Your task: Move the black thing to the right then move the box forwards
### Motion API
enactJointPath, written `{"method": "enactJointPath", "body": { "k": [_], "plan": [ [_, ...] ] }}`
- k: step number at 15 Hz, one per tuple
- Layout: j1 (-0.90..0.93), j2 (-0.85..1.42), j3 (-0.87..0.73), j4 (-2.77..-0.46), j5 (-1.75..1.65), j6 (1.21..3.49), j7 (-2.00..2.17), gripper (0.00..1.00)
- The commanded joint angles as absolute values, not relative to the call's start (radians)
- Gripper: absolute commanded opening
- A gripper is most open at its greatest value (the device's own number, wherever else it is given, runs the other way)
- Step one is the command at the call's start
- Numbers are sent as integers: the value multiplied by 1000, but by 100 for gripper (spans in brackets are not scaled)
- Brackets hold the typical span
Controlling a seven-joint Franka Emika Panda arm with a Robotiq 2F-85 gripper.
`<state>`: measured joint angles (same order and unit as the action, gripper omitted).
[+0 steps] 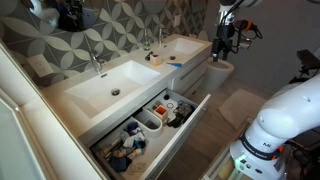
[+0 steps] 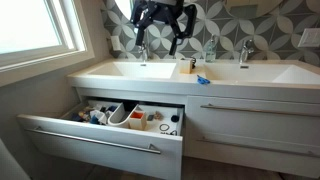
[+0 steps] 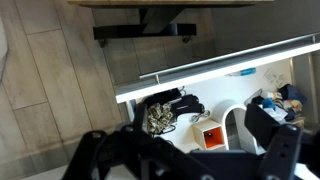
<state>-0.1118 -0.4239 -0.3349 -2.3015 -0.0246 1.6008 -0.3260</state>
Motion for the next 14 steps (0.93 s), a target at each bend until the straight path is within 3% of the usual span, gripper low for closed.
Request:
{"method": "enactJointPath", "body": {
  "k": [1,7,14],
  "plan": [
    [-136,-420,-314,-2300,-17,1600,-334,100],
    [-136,-420,-314,-2300,-17,1600,-334,100],
    [-40,-408,-135,-2398,-42,1806,-291,100]
  ]
}}
